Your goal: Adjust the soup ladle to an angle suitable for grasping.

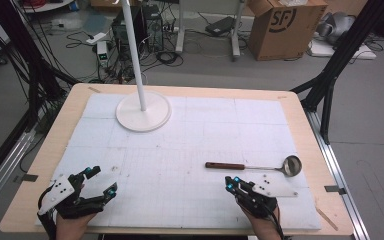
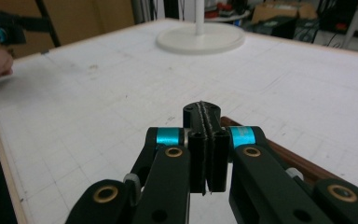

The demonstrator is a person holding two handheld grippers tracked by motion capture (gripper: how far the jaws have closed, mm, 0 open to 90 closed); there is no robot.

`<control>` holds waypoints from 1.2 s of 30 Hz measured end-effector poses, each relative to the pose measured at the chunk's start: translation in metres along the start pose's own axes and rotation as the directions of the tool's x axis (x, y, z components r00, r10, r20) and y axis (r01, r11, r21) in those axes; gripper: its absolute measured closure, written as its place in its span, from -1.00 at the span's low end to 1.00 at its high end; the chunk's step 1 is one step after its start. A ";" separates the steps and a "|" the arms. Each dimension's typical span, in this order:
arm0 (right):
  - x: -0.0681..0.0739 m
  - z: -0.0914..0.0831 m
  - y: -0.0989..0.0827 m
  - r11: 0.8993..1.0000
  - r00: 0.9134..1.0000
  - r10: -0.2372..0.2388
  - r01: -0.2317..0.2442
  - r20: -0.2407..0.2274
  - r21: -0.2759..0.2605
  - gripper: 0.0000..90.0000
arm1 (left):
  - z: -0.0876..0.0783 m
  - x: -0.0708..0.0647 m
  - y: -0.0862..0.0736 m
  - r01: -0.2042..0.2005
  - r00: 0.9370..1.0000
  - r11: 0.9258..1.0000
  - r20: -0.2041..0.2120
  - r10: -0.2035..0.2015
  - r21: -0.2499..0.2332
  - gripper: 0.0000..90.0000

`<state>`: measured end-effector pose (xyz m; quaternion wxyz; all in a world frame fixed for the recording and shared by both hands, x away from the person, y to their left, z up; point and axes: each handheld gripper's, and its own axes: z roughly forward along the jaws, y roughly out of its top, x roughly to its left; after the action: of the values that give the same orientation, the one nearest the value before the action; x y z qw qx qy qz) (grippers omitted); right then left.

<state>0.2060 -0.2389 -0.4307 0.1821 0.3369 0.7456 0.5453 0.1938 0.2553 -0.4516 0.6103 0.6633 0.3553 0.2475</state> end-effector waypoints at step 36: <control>-0.041 0.104 0.010 0.892 0.983 0.182 -0.152 -0.029 0.426 0.99 | -0.001 -0.001 0.001 0.005 1.000 1.000 0.010 -0.005 -0.013 -0.59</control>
<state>0.3045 -0.1936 -0.4608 0.0316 0.4123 0.8199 0.3960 0.1925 0.2557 -0.4503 0.6169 0.6598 0.3523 0.2449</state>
